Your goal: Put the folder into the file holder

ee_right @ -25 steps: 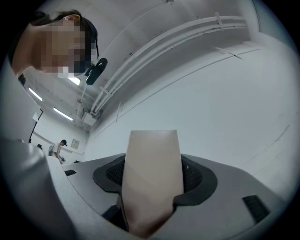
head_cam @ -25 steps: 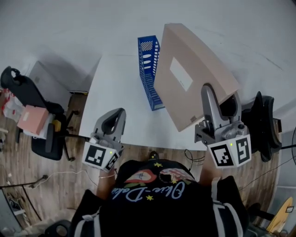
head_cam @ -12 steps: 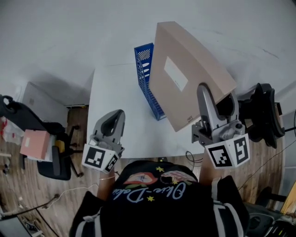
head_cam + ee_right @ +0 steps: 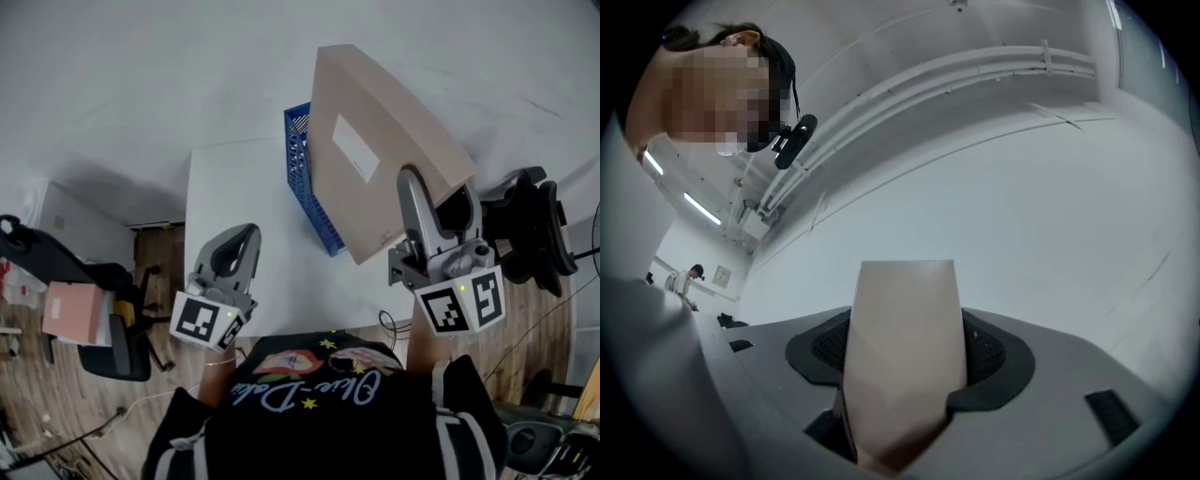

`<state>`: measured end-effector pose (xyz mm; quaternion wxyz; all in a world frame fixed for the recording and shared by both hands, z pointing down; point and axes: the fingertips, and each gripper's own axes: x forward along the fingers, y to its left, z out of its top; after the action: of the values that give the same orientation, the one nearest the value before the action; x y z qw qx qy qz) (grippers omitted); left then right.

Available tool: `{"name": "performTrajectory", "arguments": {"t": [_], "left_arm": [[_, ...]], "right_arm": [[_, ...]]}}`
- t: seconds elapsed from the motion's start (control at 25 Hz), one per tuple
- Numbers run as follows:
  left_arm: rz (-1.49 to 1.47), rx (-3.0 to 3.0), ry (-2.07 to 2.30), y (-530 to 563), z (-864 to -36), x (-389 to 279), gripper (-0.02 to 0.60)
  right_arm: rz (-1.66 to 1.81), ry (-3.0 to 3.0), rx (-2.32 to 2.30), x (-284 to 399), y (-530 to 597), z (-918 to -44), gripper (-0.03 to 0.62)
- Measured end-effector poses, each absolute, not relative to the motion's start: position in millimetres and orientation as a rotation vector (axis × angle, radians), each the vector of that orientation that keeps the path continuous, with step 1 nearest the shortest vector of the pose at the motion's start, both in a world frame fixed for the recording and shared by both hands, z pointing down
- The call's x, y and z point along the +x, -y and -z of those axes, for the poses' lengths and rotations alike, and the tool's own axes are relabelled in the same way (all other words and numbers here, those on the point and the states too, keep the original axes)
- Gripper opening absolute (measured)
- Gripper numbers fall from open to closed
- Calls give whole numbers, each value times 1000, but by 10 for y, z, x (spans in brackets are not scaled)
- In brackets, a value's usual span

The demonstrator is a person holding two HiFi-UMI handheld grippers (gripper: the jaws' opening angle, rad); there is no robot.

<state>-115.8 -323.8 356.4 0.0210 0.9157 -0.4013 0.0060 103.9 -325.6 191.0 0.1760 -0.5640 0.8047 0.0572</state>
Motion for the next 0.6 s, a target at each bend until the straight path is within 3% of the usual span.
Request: {"name": "performTrajectory", "arguments": {"t": [0.6], "left_arm": [[-19,2788,1322,3330,-3622,-1436,5]], "right_arm": [[-188,-2292,-1606,849,3603,-2090,273]]}}
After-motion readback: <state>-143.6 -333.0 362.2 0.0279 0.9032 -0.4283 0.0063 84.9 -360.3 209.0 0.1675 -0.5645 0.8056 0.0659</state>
